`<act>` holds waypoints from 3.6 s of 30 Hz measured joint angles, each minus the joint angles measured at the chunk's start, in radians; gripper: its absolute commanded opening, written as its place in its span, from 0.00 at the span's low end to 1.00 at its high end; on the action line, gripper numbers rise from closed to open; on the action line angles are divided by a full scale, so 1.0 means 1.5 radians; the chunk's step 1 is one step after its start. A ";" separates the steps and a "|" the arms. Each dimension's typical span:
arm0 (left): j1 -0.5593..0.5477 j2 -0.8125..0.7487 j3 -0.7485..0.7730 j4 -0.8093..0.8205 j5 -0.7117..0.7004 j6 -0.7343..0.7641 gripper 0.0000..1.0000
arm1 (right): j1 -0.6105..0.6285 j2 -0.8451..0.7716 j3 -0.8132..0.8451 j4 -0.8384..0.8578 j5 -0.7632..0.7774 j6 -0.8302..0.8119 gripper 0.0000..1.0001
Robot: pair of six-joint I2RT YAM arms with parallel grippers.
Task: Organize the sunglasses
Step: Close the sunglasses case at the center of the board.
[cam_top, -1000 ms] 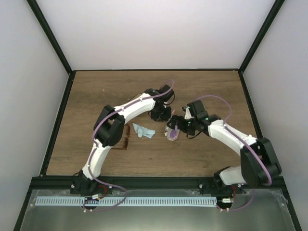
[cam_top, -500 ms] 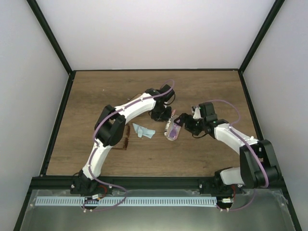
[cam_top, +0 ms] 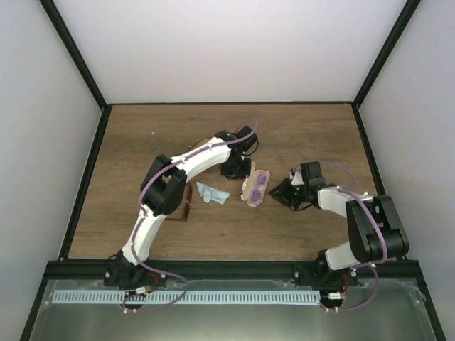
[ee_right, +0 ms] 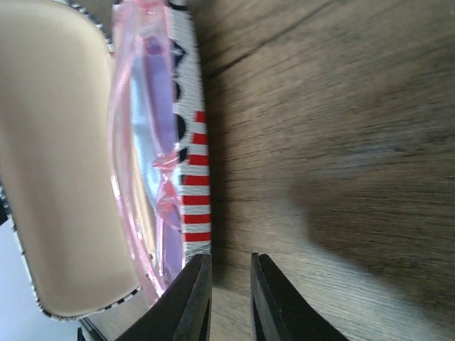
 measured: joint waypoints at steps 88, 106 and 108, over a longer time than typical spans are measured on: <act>-0.013 0.122 0.234 -0.194 -0.078 -0.032 0.20 | 0.062 0.224 0.248 -0.159 0.004 -0.123 0.02; -0.015 0.149 0.248 -0.235 -0.090 -0.022 0.25 | 0.107 0.240 0.289 -0.149 -0.025 -0.116 0.02; -0.015 0.149 0.248 -0.236 -0.091 -0.021 0.27 | 0.107 0.240 0.289 -0.151 -0.024 -0.116 0.04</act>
